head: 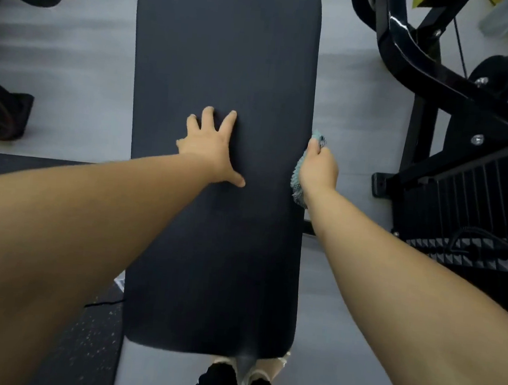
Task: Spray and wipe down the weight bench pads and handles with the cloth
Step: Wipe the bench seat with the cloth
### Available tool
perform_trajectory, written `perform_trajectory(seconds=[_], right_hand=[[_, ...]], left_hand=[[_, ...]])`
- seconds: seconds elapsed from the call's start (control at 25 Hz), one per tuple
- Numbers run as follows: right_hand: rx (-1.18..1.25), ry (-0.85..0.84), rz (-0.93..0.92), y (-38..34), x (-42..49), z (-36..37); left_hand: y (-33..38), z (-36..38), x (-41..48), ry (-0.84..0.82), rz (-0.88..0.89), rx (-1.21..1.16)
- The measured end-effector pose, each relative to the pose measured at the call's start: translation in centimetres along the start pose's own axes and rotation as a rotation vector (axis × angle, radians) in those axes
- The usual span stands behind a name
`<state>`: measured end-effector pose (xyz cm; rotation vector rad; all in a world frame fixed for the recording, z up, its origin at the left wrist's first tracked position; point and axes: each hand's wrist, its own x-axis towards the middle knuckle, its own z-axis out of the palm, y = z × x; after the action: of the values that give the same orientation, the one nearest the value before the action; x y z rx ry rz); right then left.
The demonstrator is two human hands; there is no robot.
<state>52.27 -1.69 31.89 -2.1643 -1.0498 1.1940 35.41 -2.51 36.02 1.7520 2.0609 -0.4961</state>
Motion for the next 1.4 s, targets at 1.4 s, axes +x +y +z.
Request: perform_trajectory(seconds=[1.4], right_hand=[[0.024, 0.057, 0.062, -4.3, 5.8, 0.7]], left_hand=[[0.5, -2.6, 2.1, -0.144, 0.078, 0.211]])
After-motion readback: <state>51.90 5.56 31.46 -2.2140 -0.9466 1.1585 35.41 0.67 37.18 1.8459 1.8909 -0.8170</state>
